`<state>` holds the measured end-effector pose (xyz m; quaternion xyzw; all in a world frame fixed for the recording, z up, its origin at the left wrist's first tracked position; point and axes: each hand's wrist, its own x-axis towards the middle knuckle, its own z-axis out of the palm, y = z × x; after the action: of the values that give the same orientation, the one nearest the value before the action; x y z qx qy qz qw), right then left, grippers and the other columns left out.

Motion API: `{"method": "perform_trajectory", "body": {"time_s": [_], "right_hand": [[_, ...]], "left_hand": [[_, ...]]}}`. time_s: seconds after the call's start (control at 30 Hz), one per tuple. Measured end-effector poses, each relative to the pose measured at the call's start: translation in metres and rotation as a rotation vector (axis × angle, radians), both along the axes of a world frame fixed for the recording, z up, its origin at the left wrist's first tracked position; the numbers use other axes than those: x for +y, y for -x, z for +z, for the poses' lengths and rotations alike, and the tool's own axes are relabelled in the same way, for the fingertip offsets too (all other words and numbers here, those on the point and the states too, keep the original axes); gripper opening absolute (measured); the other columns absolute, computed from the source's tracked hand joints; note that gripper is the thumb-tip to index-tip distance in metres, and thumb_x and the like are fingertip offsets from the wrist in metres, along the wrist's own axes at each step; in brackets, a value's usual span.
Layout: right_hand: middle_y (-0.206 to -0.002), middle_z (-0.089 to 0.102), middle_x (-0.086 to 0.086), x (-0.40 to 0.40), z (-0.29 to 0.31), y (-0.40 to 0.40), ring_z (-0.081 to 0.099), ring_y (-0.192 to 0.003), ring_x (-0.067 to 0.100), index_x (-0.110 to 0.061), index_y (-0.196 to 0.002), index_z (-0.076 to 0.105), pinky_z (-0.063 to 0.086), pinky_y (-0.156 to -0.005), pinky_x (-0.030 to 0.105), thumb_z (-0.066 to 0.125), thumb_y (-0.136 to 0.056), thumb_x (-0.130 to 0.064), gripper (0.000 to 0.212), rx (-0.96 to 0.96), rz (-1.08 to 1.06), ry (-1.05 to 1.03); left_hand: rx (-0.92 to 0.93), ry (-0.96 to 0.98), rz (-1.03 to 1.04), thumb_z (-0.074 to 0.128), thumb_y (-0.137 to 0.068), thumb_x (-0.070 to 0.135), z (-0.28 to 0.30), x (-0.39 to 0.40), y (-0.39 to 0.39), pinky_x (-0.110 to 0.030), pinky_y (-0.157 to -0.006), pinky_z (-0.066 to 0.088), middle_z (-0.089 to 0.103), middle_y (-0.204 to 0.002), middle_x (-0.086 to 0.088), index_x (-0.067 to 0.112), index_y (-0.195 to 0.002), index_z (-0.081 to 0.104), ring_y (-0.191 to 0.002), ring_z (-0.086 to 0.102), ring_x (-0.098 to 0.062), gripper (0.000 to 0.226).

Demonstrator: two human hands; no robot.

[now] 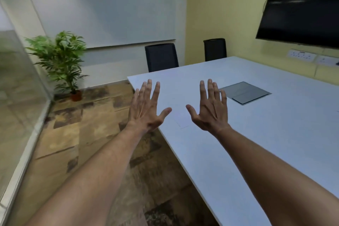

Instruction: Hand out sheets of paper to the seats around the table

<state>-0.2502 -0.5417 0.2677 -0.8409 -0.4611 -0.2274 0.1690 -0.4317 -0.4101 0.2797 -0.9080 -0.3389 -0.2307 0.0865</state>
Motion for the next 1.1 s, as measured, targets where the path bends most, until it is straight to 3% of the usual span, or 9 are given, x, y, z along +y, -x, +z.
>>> {"method": "perform_trajectory", "body": {"time_s": [0.3,0.67,1.1], "right_hand": [[-0.165,0.001,0.016,0.126,-0.047,-0.078,0.003,-0.152,0.031,-0.013,-0.158,0.0,0.003,-0.122,0.049,0.035,-0.09,-0.065,0.092,0.095,-0.167,0.029],[-0.165,0.004,0.016,0.219,-0.079,-0.152,0.003,-0.153,0.03,-0.013,-0.158,-0.001,0.001,-0.122,0.048,0.039,-0.091,-0.06,0.091,0.21,-0.393,0.092],[-0.162,0.019,0.019,0.318,-0.156,-0.22,0.019,-0.149,0.034,-0.009,-0.157,0.007,0.016,-0.12,0.047,0.045,-0.09,-0.055,0.09,0.448,-0.779,0.173]], "left_hand": [[0.123,0.033,-0.142,0.021,-0.088,0.073,-0.04,0.153,-0.109,-0.048,-0.121,-0.002,-0.021,-0.161,-0.01,0.023,-0.151,-0.021,-0.149,-0.015,-0.027,0.091],[0.188,0.131,-0.36,0.027,-0.091,0.068,-0.081,0.278,-0.234,-0.043,-0.12,-0.003,-0.012,-0.163,-0.011,0.021,-0.154,-0.014,-0.15,-0.011,-0.026,0.088],[0.393,0.354,-0.672,0.035,-0.092,0.062,-0.174,0.402,-0.374,-0.042,-0.12,0.004,-0.004,-0.163,-0.014,0.019,-0.155,-0.007,-0.151,-0.002,-0.027,0.087]]}}
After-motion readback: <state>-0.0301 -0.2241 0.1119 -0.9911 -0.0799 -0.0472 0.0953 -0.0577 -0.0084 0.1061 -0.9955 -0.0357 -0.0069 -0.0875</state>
